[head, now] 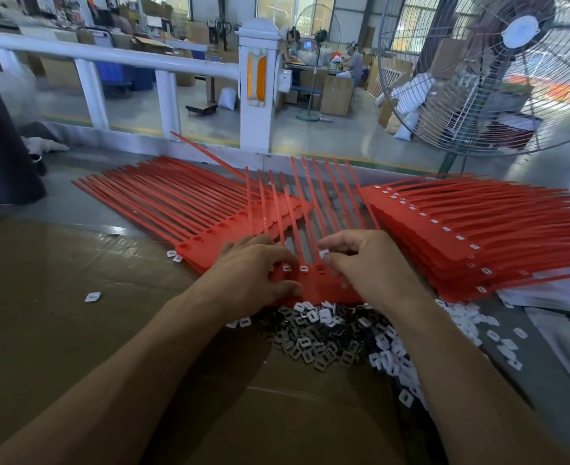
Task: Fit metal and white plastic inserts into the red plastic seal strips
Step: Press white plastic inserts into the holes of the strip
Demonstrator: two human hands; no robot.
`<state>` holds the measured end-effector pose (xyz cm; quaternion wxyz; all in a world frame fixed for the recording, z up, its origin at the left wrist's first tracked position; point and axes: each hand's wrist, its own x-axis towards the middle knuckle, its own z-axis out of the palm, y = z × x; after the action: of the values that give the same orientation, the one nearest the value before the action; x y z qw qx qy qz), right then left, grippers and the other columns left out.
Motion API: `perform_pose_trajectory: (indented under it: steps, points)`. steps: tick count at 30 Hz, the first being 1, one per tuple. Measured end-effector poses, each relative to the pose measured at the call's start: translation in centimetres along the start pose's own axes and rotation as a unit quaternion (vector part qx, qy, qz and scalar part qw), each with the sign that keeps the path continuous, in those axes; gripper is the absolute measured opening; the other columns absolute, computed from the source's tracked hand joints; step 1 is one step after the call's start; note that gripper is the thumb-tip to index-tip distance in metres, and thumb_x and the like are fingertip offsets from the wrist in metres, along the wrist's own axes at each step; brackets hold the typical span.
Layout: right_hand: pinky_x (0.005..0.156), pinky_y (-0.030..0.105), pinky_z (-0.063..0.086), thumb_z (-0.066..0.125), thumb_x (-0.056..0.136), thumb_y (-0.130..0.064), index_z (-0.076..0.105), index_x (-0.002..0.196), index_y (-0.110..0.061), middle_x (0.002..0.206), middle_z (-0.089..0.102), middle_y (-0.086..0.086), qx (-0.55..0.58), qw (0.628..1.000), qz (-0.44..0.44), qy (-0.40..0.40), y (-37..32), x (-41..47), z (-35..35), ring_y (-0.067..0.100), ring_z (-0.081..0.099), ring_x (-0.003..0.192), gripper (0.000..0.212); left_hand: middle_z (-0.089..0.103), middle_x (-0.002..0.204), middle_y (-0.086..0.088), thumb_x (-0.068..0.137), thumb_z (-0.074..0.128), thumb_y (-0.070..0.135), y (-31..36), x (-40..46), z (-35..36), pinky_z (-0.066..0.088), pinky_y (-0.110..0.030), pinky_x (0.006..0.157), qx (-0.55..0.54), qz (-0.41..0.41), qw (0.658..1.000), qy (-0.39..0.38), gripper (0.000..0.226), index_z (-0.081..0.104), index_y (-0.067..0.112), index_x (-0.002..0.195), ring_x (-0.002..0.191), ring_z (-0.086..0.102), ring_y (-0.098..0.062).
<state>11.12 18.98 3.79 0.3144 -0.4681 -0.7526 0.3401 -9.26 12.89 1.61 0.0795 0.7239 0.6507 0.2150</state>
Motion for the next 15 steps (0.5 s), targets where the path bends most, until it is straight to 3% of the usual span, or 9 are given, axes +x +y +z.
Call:
perform_pose_trajectory:
  steps: [4,7,9,15]
  points:
    - [0.075,0.022,0.05,0.074,0.095,-0.023,0.08,0.109,-0.028,0.092,0.075,-0.015,-0.024,1.0,0.008,-0.001,0.5,0.4,0.4,-0.002,0.066,0.079,0.016,0.05,0.125,0.015,0.083,0.065,0.065,0.1,0.0,-0.1,0.018,-0.032,0.097,-0.007,-0.004,1.0,-0.001,0.05,0.059,0.046,0.129,0.12,0.037,-0.009]
    - [0.067,0.016,0.043,0.073,0.094,-0.032,0.081,0.1,-0.031,0.069,0.069,-0.027,-0.048,0.999,-0.004,0.007,1.1,0.5,0.5,-0.01,0.062,0.067,0.009,0.05,0.125,0.015,0.083,0.065,0.065,0.2,0.0,-0.1,0.019,-0.032,0.097,-0.004,-0.006,1.0,-0.003,0.049,0.059,0.047,0.129,0.12,0.038,-0.01]
    - [0.066,0.016,0.041,0.074,0.094,-0.031,0.081,0.093,-0.032,0.068,0.067,-0.031,-0.04,0.999,-0.006,0.016,1.3,0.7,0.4,-0.013,0.061,0.065,0.008,0.05,0.125,0.015,0.083,0.065,0.065,0.2,0.0,-0.1,0.019,-0.033,0.098,-0.005,-0.007,1.0,-0.005,0.05,0.059,0.046,0.129,0.121,0.038,-0.01]
    - [0.07,0.018,0.045,0.077,0.092,-0.024,0.082,0.092,-0.029,0.075,0.073,-0.022,-0.005,0.999,-0.006,0.041,1.6,0.6,0.4,-0.01,0.063,0.069,0.008,0.05,0.125,0.016,0.083,0.065,0.065,0.1,0.0,-0.1,0.02,-0.033,0.1,-0.009,-0.007,1.0,-0.005,0.05,0.058,0.047,0.129,0.12,0.037,-0.008]
